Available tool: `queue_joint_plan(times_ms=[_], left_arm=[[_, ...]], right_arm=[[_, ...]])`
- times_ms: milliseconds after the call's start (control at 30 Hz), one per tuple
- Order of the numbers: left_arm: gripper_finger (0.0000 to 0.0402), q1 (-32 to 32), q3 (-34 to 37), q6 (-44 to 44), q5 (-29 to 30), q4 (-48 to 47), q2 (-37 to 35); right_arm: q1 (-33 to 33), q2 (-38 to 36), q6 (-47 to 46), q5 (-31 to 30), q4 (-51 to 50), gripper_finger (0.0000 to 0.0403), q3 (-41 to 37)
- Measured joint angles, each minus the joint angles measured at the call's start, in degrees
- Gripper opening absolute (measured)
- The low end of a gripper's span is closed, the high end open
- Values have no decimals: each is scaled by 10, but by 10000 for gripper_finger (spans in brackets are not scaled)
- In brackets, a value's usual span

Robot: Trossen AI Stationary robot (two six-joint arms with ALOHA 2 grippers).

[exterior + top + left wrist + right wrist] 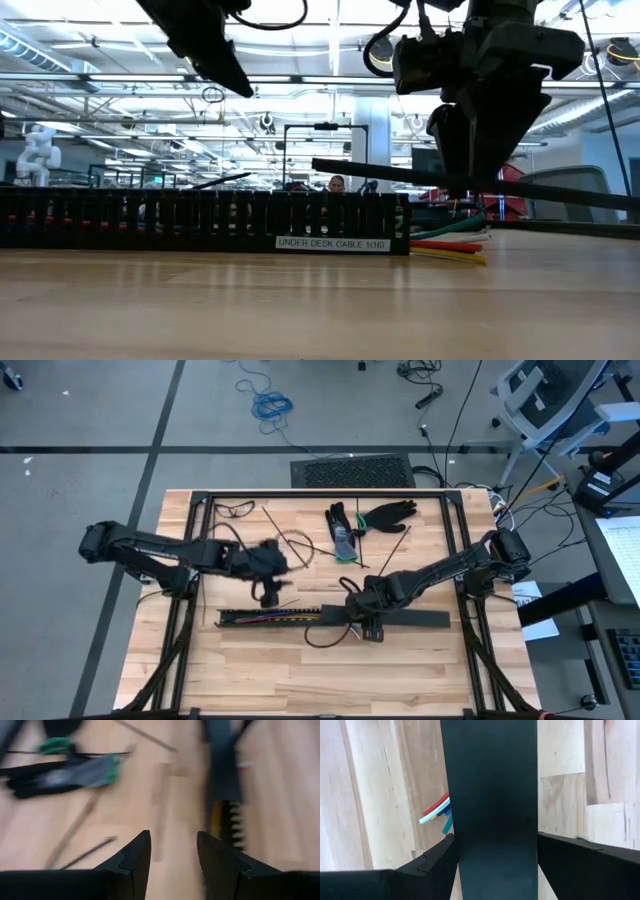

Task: Ziptie cables
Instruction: Close the black cable duct

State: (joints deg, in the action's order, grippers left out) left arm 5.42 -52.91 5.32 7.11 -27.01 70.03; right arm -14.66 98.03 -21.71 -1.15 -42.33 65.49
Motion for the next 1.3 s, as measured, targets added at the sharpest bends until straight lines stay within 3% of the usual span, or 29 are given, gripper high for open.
queue_joint_plan(times_ms=[267,400,633,1067,1300], left_arm=[[157,66,77,95,-1,256,46],[157,84,84,124,35,271,67],[157,109,84,124,37,352,131],[157,107,83,107,34,447,224],[157,96,80,106,44,488,238]], right_arm=[[13,0,14,0,1,238,0],[12,0,14,6,2,238,0],[12,0,16,30,4,238,0],[12,0,15,30,5,238,0],[12,0,15,30,7,238,0]])
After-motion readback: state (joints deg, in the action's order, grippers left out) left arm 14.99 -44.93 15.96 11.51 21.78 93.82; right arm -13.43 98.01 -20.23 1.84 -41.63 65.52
